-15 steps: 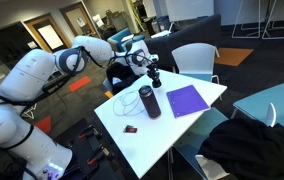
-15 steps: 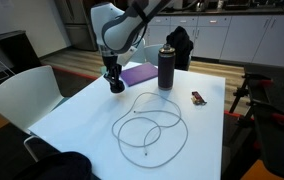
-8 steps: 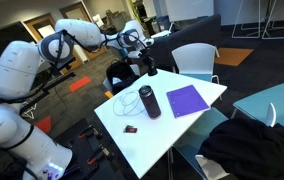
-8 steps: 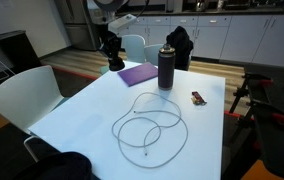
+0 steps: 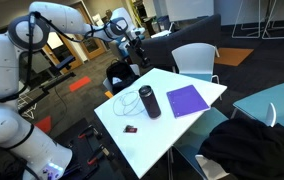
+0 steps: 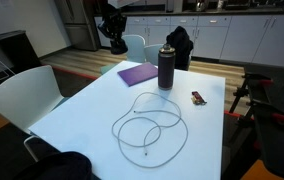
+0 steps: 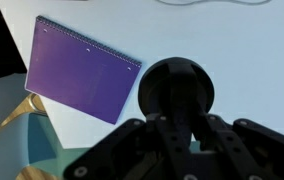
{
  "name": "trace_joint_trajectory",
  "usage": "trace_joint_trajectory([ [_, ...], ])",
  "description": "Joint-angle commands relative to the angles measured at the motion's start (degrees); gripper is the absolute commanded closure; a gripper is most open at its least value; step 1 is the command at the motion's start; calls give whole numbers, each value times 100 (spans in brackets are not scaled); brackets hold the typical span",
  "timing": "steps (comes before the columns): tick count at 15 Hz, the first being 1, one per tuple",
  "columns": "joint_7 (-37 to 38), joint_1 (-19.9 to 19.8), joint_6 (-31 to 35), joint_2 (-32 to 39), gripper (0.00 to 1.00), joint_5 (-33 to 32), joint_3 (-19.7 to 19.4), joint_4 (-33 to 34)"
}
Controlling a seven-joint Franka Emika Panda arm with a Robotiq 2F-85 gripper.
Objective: Pick up the black lid from the table and put it on the bottle.
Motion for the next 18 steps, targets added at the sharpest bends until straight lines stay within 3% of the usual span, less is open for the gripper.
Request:
trace_joint_trajectory([
  [1, 766, 97, 727, -1024, 94, -179, -209, -1366],
  [7, 1522, -49, 1074, -2010, 94, -249, -376, -2743],
  [8, 1262, -127, 876, -1486, 94, -160, -250, -2045],
  [9, 1268, -159, 877, -1571, 77, -162, -243, -2164],
  [12, 1261, -174, 878, -1513, 77, -155, -218, -2121],
  [13, 1282, -168, 749, -1500, 94, -154, -221, -2059],
  [18, 1220, -276, 715, -1844, 94, -16, -194, -2444],
])
